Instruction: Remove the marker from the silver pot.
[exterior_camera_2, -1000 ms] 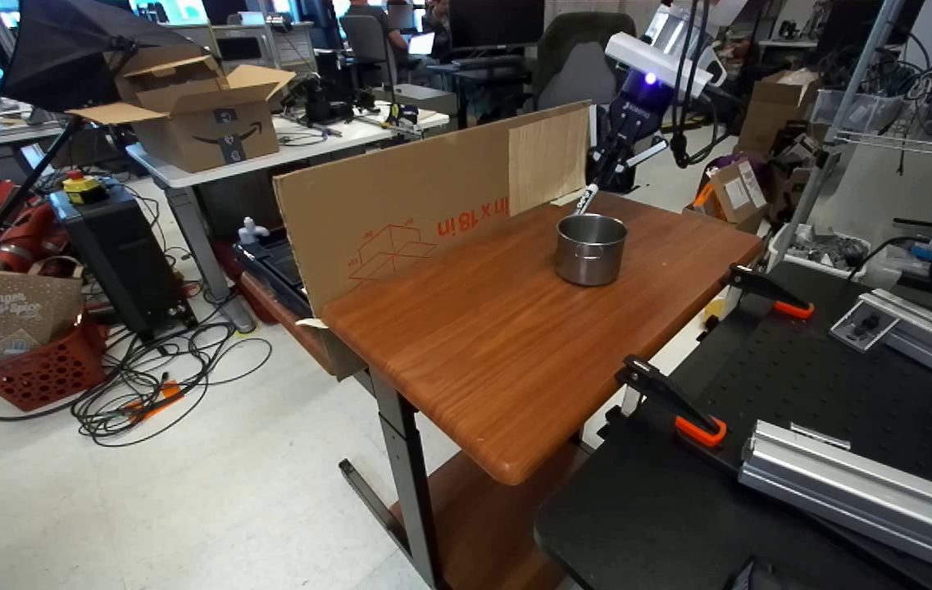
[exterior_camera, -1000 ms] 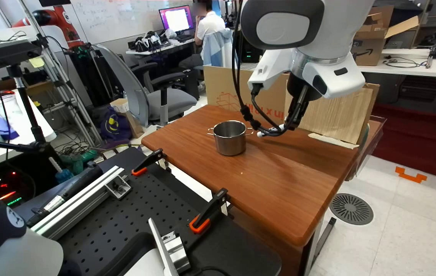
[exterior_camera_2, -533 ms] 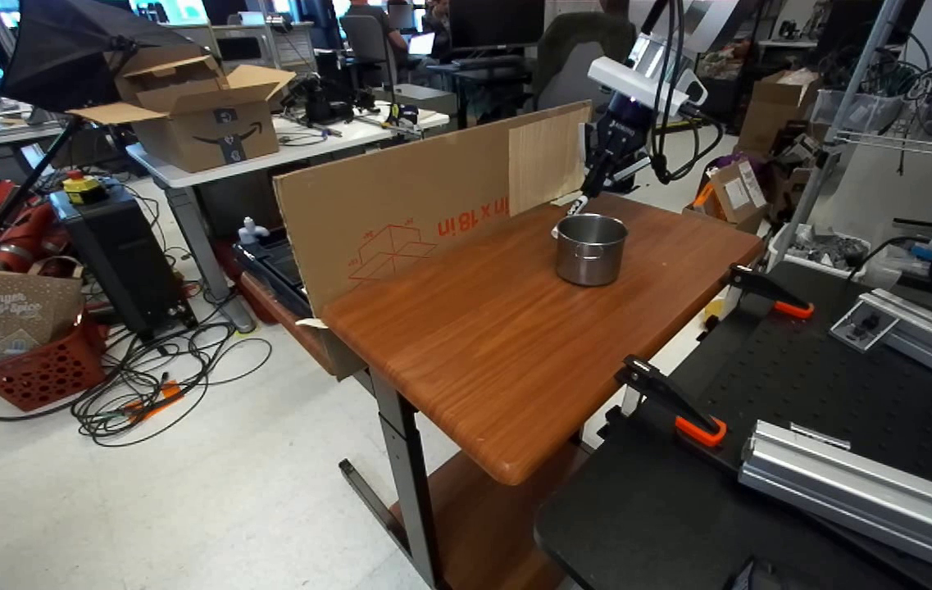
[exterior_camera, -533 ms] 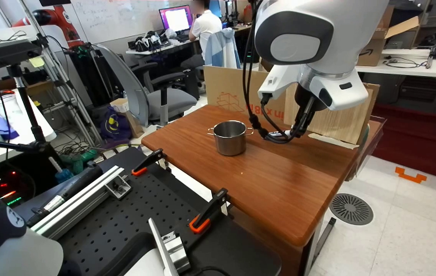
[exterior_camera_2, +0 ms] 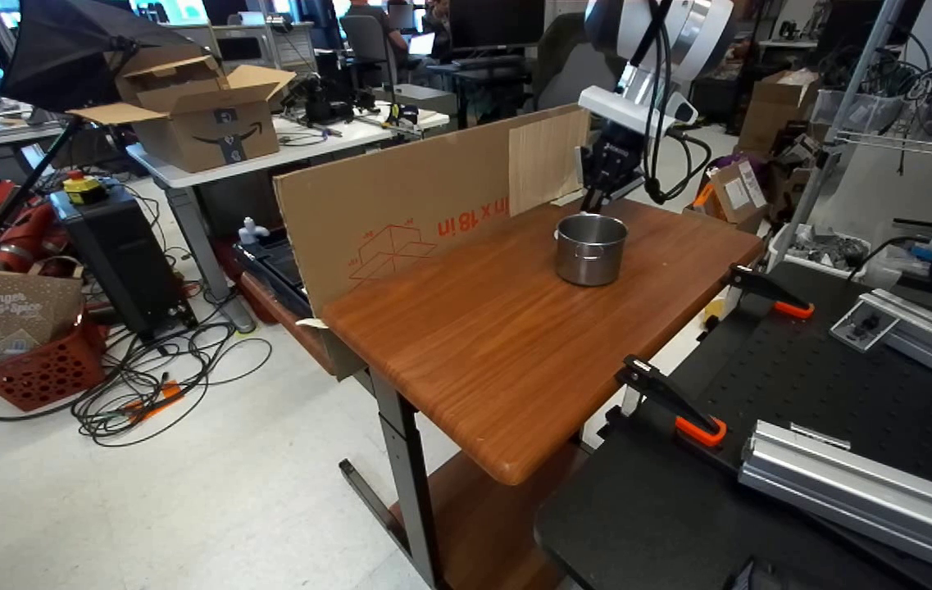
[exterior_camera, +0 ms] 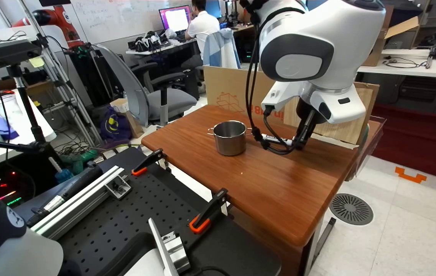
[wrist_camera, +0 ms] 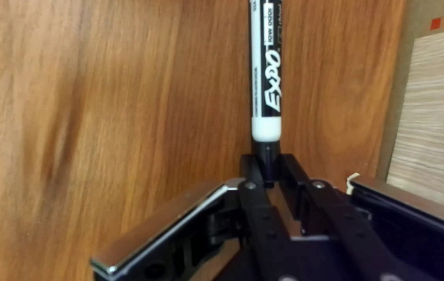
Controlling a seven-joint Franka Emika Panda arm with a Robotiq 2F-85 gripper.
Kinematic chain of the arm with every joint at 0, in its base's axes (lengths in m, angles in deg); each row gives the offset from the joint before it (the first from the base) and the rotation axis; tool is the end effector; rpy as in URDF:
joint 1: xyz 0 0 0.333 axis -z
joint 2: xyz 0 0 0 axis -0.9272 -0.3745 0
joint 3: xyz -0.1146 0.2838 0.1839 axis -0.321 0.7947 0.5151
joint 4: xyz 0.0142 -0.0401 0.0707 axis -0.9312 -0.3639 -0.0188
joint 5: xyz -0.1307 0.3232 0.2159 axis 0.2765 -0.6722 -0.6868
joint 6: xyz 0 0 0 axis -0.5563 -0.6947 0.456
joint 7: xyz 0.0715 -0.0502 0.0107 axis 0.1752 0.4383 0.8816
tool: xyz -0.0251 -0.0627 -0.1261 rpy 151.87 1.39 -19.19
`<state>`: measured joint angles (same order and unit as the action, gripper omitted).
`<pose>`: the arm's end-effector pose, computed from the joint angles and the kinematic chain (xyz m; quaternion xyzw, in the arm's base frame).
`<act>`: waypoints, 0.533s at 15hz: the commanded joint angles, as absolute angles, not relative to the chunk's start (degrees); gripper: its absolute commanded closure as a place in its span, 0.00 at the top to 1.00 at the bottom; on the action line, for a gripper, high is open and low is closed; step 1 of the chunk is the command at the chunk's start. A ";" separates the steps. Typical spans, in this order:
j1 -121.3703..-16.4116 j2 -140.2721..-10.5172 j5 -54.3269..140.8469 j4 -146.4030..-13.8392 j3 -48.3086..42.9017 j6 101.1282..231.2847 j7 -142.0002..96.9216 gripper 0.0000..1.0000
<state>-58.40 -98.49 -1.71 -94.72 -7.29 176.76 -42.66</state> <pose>0.6381 -0.1994 0.1263 -0.7787 0.6072 0.0068 0.1577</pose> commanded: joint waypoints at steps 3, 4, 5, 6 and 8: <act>-59.65 -100.35 3.91 -93.03 -8.89 176.28 -47.70 0.44; -59.59 -100.34 4.71 -93.02 -8.86 176.01 -48.25 0.45; -59.43 -100.58 5.66 -92.97 -8.79 175.87 -48.63 0.52; -59.40 -100.61 6.25 -92.94 -8.75 175.85 -49.11 0.58; -59.21 -100.77 7.29 -92.72 -8.55 175.81 -49.73 0.73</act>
